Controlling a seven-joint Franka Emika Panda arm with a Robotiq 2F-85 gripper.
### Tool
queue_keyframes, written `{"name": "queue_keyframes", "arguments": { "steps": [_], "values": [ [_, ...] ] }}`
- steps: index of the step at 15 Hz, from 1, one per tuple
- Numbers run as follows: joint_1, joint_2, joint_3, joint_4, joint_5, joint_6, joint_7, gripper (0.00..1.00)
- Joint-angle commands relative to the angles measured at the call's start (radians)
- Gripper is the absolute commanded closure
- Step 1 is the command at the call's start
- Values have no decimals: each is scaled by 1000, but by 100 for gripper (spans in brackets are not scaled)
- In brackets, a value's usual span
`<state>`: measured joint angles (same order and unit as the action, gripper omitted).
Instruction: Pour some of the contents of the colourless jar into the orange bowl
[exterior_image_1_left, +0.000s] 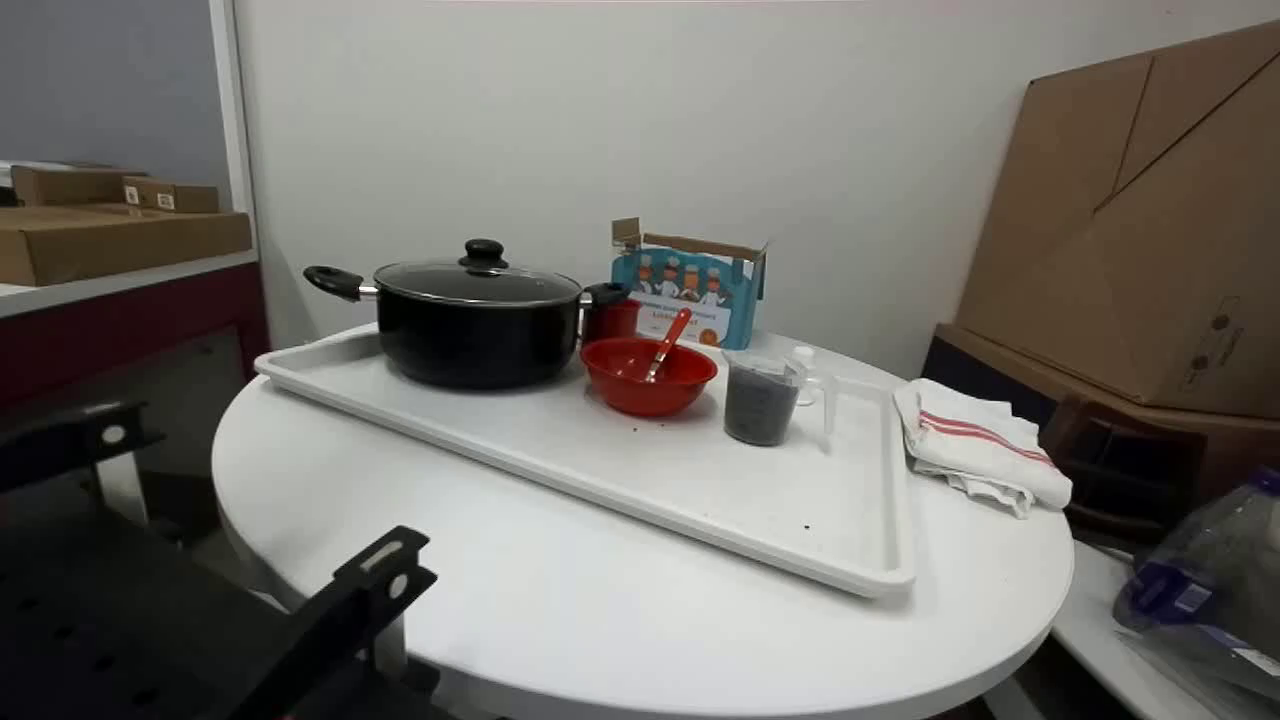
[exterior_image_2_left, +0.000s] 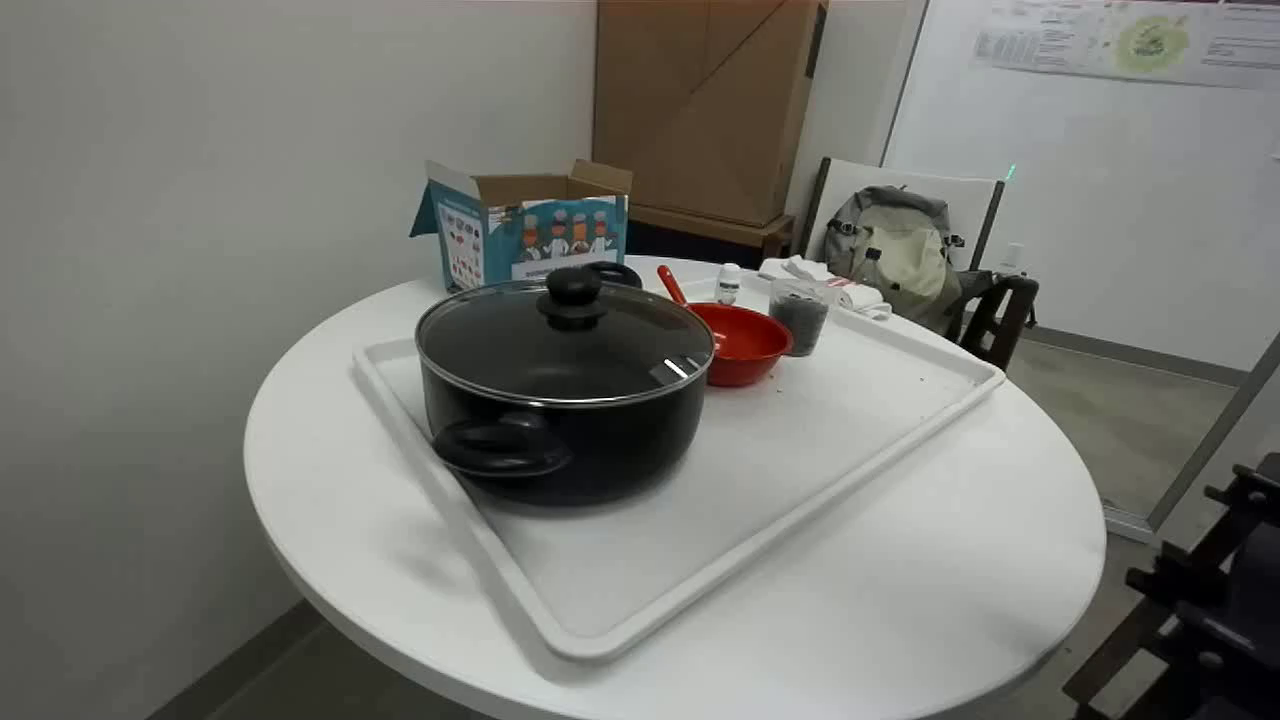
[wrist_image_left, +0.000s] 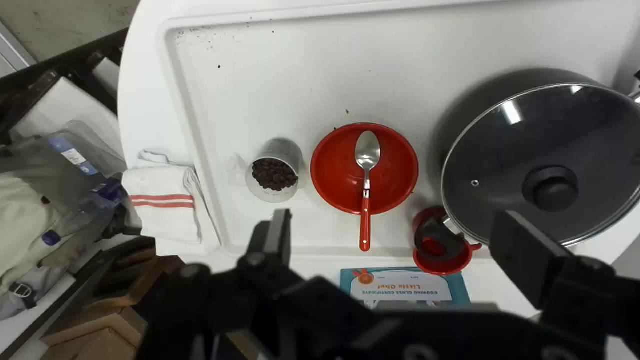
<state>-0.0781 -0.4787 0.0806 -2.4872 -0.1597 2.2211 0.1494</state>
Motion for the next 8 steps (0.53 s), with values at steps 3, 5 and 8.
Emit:
{"name": "queue_keyframes", "arguments": {
  "steps": [3, 5, 8],
  "values": [
    [2, 21, -11, 20, -27, -17, -11, 0],
    [-5, 51, -17, 42, -57, -37, -38, 0],
    [-27, 116, -19, 84, -151, -71, -66, 0]
  ]
}}
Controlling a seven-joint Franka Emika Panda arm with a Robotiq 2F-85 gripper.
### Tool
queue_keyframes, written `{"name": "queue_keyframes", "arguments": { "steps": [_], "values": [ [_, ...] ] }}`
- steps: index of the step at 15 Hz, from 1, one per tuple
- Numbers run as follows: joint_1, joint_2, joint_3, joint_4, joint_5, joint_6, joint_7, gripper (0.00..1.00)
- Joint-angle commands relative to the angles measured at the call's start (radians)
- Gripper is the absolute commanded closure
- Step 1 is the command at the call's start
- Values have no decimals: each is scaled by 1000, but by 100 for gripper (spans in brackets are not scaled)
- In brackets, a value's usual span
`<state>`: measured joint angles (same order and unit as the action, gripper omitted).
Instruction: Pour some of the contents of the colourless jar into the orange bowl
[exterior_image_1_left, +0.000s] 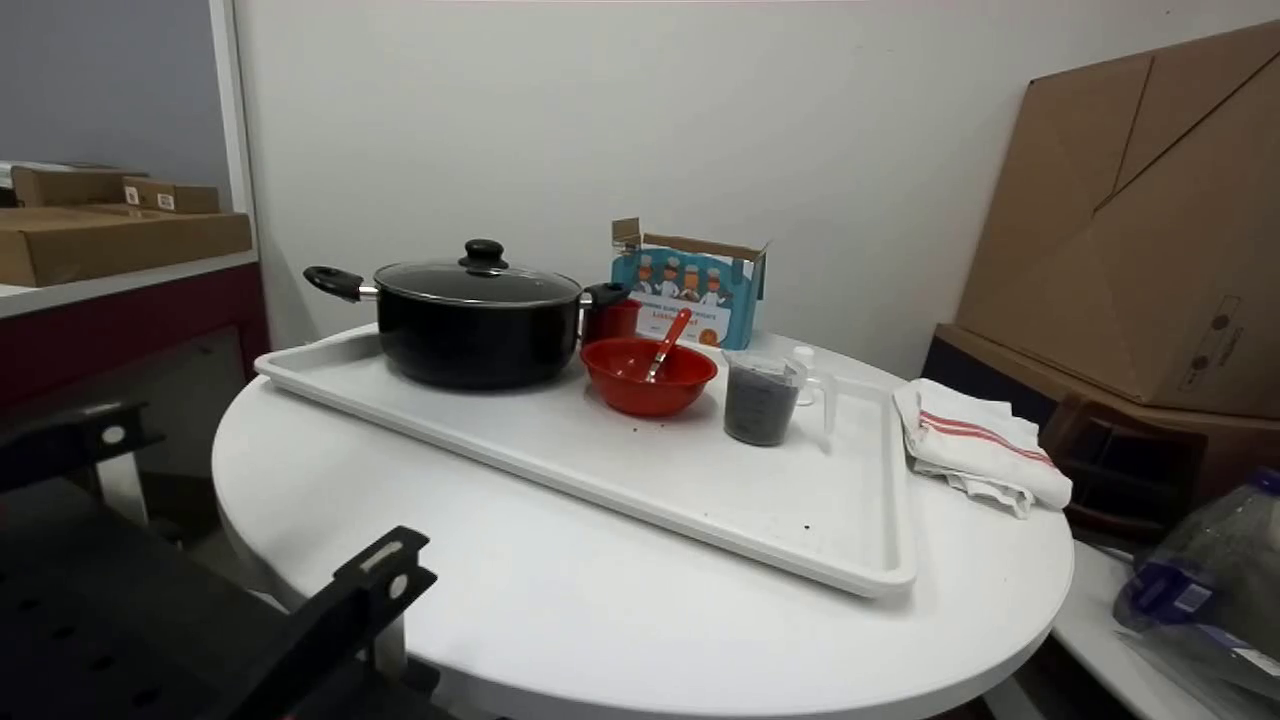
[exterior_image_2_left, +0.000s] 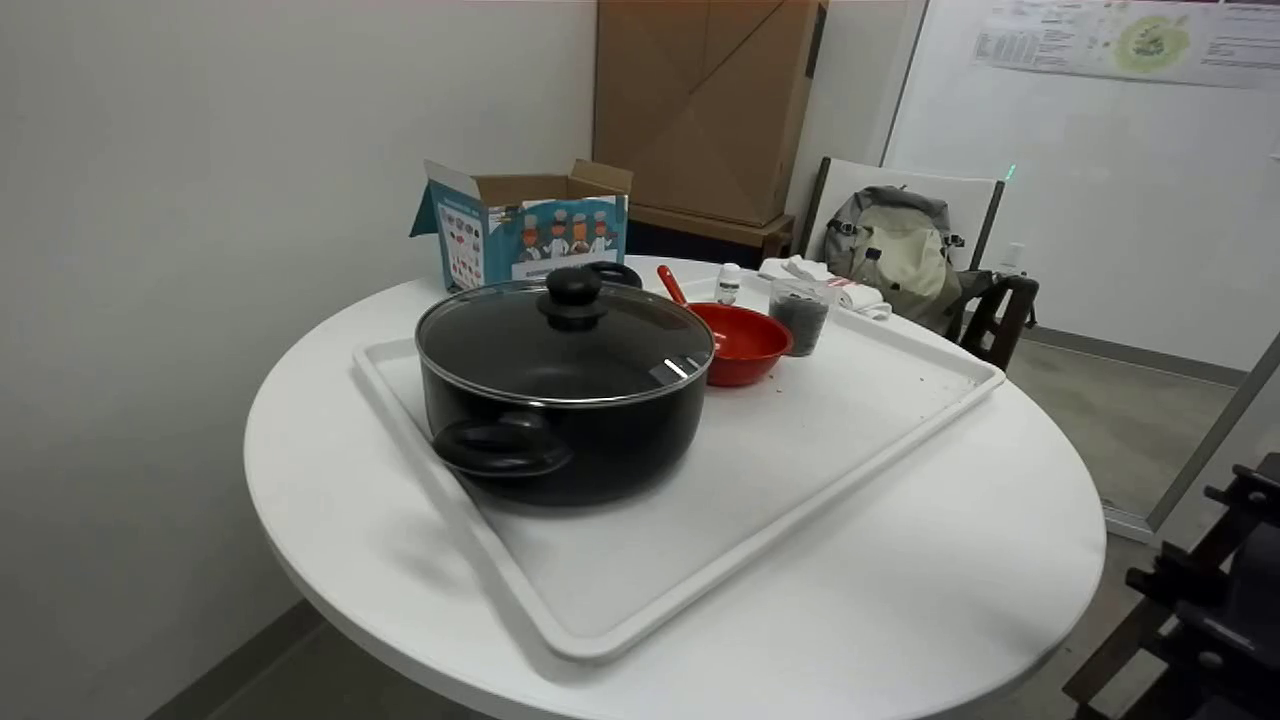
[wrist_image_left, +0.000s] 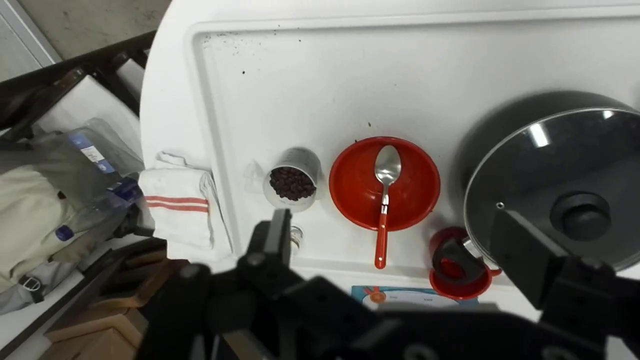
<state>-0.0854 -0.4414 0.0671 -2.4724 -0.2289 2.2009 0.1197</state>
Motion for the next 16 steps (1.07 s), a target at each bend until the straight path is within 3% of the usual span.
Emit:
{"name": "queue_keyframes", "arguments": {
  "steps": [1, 3, 9, 16],
  "values": [
    [-27, 101, -4, 87, -125, -72, -42, 0],
    [-25, 156, -13, 137, -193, -128, -94, 0],
    [3, 325, -66, 302, -231, -233, -389, 0],
    [4, 508, -84, 472, -484, -341, -528, 0]
  ]
}}
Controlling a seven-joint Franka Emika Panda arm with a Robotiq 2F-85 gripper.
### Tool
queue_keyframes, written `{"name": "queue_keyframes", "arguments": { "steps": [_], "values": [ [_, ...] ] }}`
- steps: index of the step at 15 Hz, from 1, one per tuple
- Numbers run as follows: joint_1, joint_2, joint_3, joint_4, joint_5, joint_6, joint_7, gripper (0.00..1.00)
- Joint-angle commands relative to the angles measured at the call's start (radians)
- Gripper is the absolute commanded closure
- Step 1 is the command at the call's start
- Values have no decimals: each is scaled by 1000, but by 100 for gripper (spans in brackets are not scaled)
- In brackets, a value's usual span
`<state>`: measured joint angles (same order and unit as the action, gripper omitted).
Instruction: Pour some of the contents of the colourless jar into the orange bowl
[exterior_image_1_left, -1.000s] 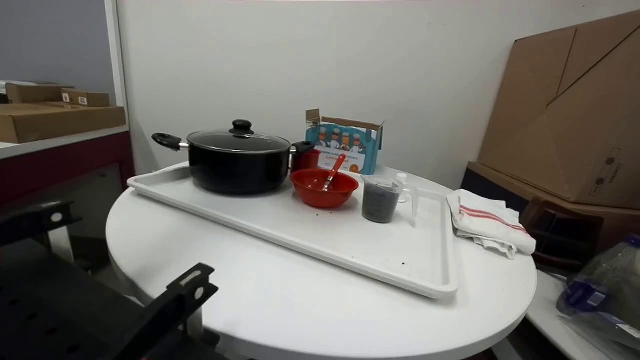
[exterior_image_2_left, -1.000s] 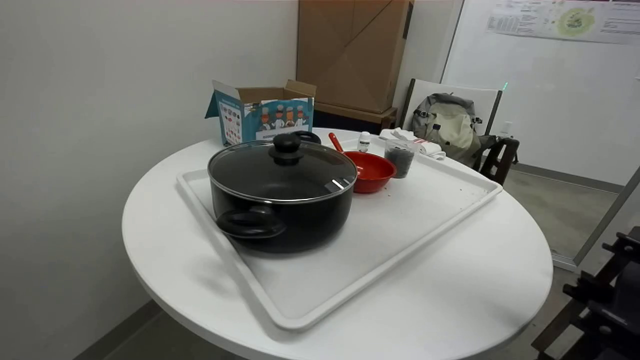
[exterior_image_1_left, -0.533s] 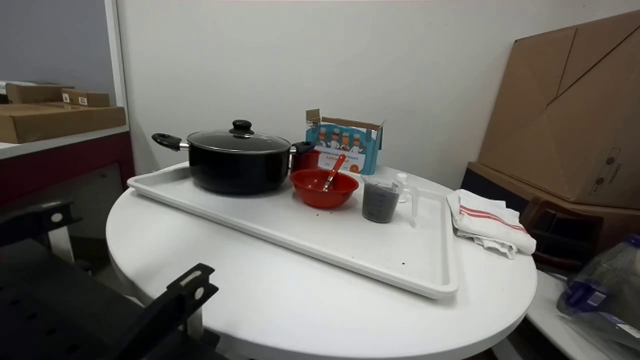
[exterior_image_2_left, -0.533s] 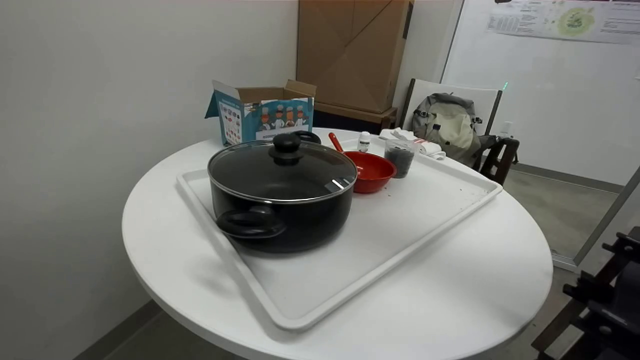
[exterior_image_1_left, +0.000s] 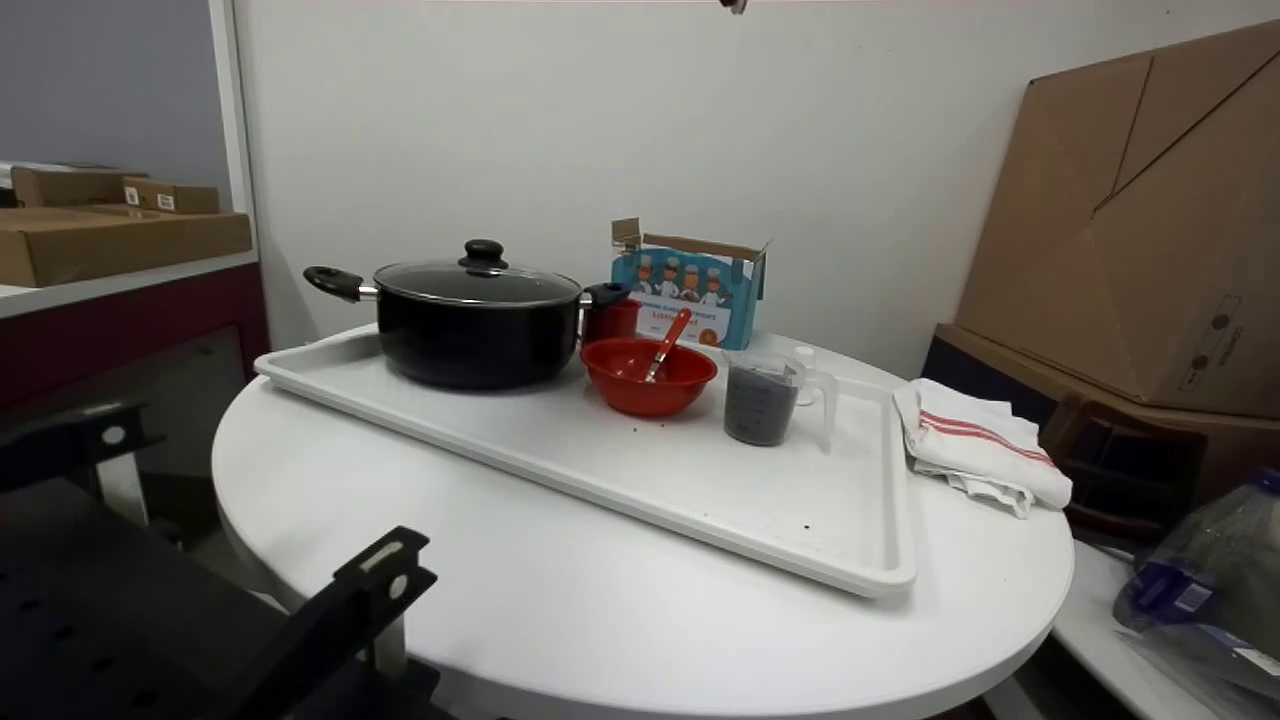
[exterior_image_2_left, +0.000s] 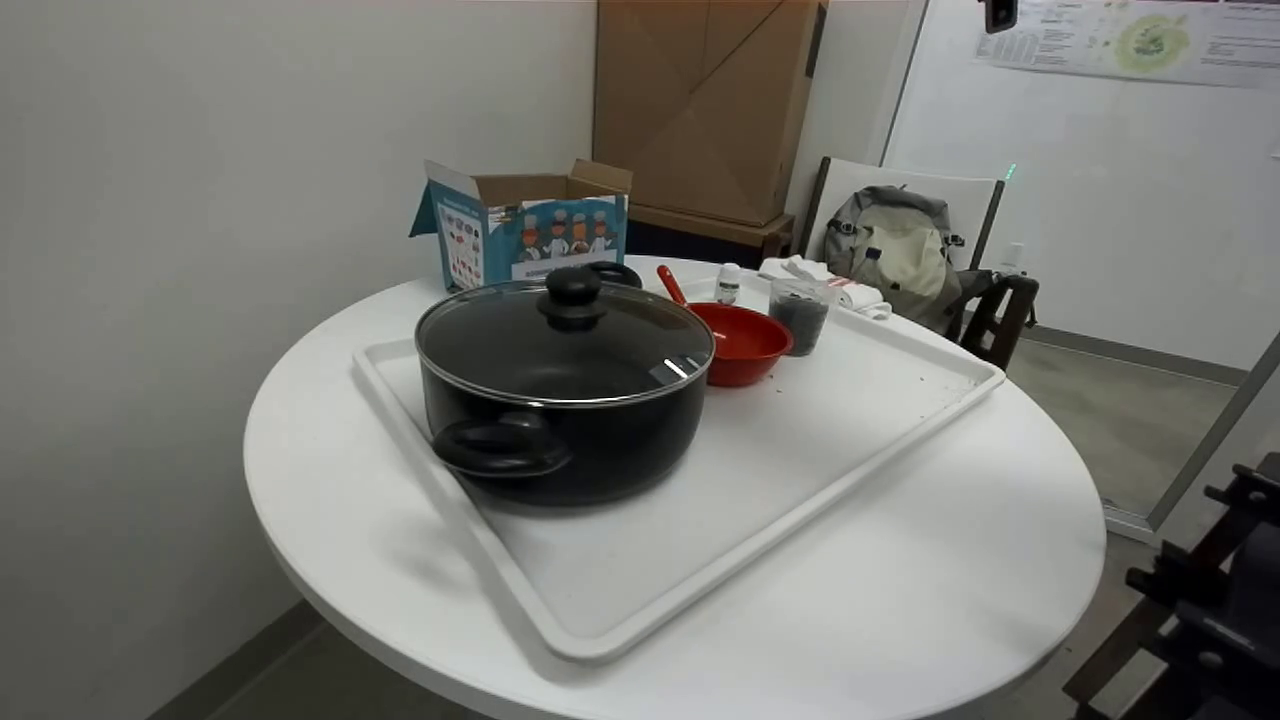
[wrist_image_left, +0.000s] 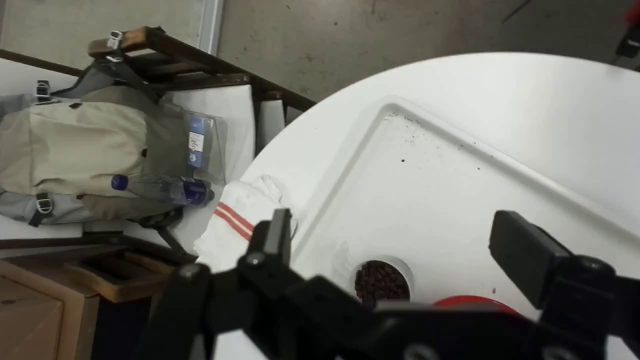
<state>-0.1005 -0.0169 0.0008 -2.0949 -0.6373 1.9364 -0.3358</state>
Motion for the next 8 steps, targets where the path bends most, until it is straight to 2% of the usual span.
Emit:
{"name": "queue_keyframes", "arguments": {
  "steps": [1, 3, 8],
  "values": [
    [18, 98, -21, 108, -73, -88, -123, 0],
    [6, 123, -30, 134, -25, -90, -245, 0],
    [-44, 119, -71, 160, 177, -66, -603, 0]
  ]
}}
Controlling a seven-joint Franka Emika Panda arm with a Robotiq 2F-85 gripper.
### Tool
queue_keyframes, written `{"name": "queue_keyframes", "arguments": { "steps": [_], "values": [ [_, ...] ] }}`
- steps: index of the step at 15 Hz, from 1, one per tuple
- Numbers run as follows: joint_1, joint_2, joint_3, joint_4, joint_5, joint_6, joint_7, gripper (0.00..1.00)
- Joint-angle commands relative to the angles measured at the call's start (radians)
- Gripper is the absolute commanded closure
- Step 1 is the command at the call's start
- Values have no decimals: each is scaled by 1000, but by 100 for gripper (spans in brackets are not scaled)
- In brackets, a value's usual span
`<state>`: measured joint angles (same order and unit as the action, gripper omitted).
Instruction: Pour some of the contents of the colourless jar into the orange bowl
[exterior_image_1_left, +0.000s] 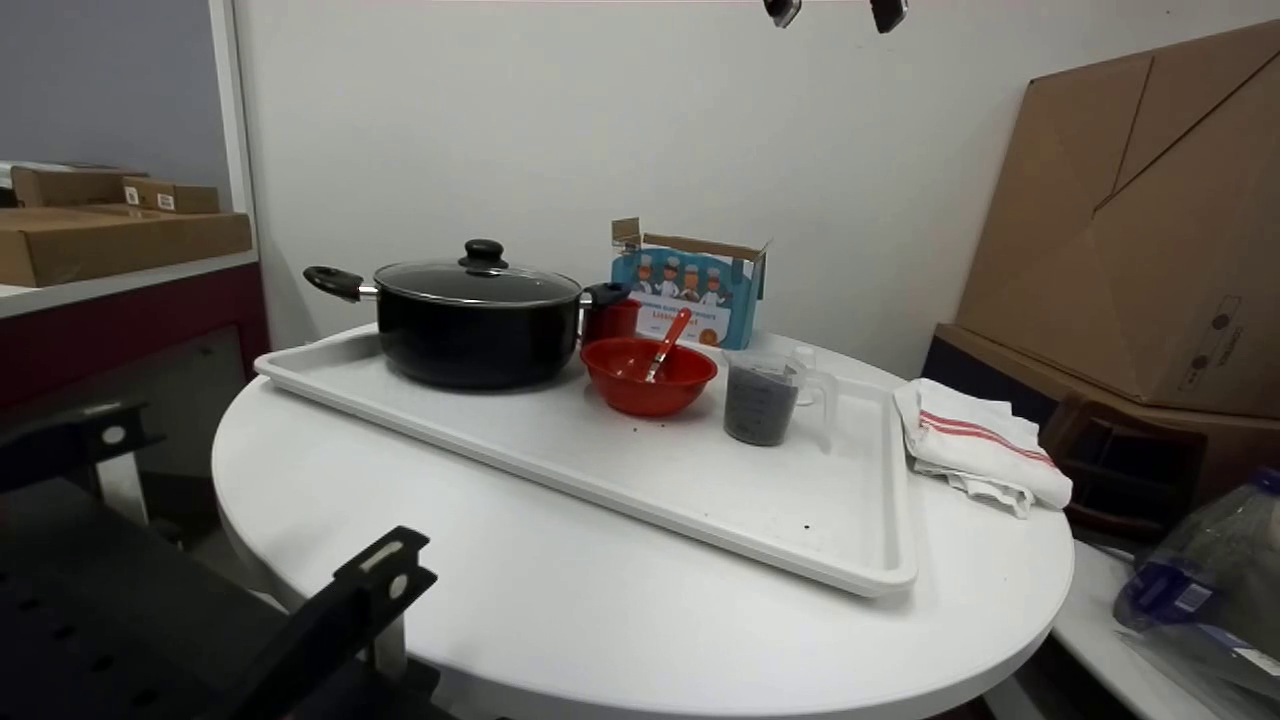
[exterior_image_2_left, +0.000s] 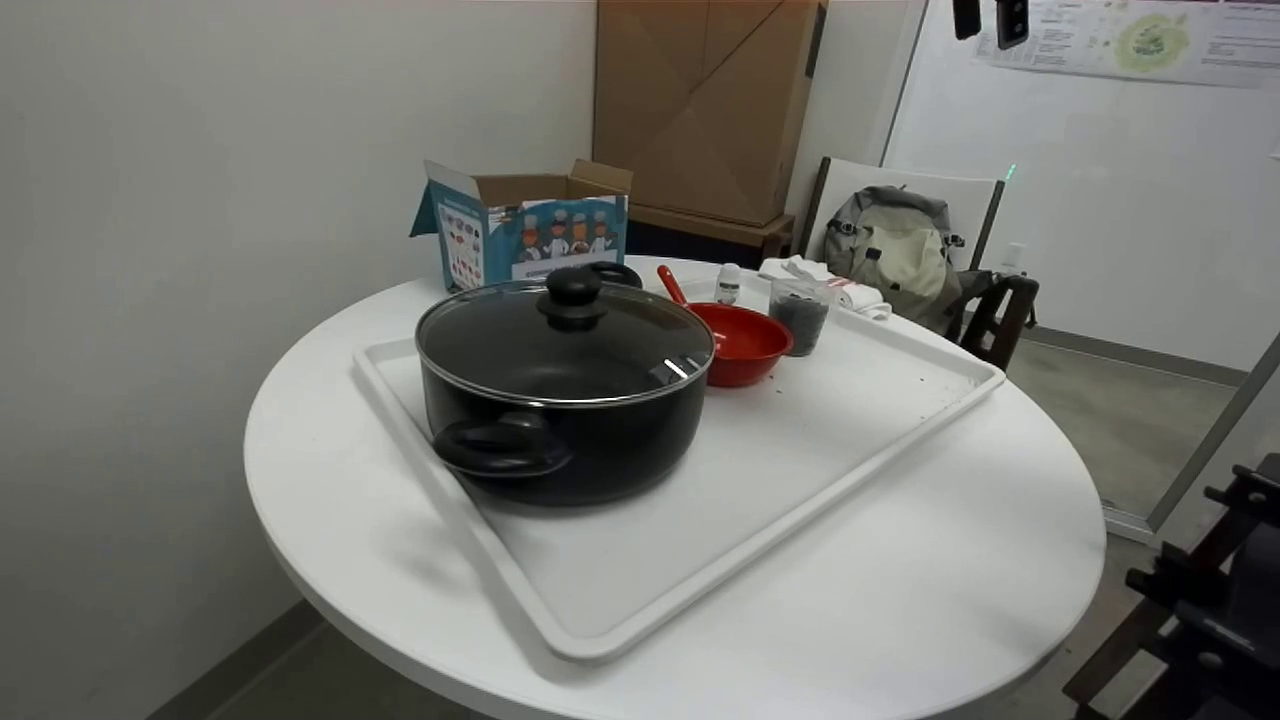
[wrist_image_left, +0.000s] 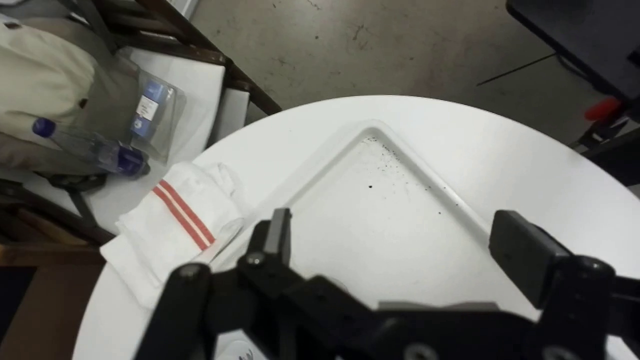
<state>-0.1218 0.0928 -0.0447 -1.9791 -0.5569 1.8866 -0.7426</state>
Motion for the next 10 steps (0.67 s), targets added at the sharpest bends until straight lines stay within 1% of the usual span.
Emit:
{"name": "queue_keyframes", "arguments": {
  "steps": [1, 3, 4, 5, 6, 7, 10],
  "values": [
    [-31, 12, -34, 55, 125, -33, -268, 0],
    [-44, 26, -52, 88, 158, -101, -398, 0],
    [-48, 31, -61, 103, 147, -135, -432, 0],
    [-47, 37, -68, 117, 109, -166, -436, 0],
    [-42, 45, -75, 131, 50, -190, -402, 0],
    [-43, 12, -72, 74, 95, -127, -386, 0],
    [-44, 25, -77, 96, 61, -153, -386, 0]
  ]
}}
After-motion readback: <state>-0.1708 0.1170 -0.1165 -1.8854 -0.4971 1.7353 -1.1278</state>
